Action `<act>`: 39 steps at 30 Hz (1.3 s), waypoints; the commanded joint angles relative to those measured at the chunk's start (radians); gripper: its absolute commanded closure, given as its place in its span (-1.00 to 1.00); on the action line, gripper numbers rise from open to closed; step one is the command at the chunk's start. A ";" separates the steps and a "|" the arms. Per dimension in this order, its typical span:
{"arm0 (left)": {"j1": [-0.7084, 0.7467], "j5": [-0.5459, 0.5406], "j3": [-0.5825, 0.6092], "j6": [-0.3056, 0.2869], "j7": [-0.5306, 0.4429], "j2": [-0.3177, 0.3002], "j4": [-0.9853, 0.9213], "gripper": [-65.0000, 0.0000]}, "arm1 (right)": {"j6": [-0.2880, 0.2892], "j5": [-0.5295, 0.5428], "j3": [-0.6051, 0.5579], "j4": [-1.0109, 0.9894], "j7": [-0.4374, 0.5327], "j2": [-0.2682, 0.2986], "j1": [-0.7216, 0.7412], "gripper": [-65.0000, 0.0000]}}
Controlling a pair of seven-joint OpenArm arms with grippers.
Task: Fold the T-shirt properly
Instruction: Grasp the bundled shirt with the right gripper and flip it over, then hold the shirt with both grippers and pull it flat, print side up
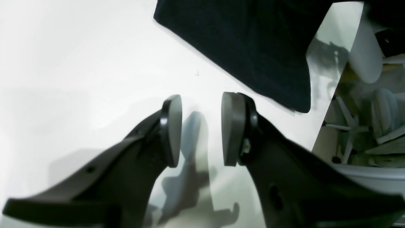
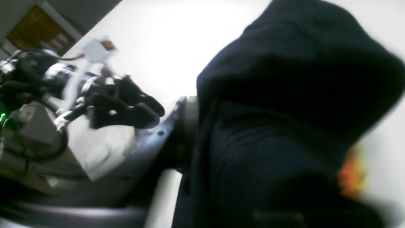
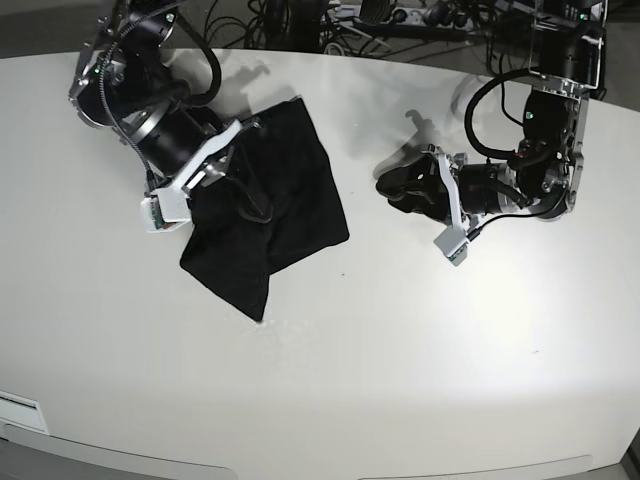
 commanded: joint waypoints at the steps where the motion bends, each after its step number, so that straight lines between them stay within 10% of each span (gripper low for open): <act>1: -0.018 -0.023 -0.008 -0.006 -0.016 -0.011 0.014 0.29 | 0.031 0.026 -0.029 -0.015 0.019 0.001 0.018 -0.24; 3: -0.023 -0.023 -0.008 -0.006 -0.016 -0.011 0.014 0.29 | 0.126 0.071 -0.090 -0.064 -0.011 0.008 0.038 -0.25; 14: -0.025 -0.023 -0.008 -0.006 -0.016 -0.011 0.014 0.29 | 0.126 0.237 -0.239 0.028 -0.137 0.039 0.220 -0.16; 18: -0.026 -0.027 -0.008 -0.006 -0.016 -0.011 0.014 1.00 | 0.126 0.112 -0.204 0.026 -0.084 0.039 0.248 1.00; 25: -0.027 -0.306 -0.007 -0.043 0.035 0.013 0.028 1.00 | -0.024 -0.304 -0.191 -0.058 0.248 0.076 0.271 1.00; 32: -0.031 -0.342 0.068 -0.043 0.124 0.152 0.041 1.00 | -0.029 -0.337 -0.191 -0.391 0.257 0.171 0.452 1.00; 39: -0.025 -0.134 0.238 -0.043 0.118 0.273 0.040 1.00 | 0.032 -0.328 -0.211 -0.669 0.257 0.282 0.600 1.00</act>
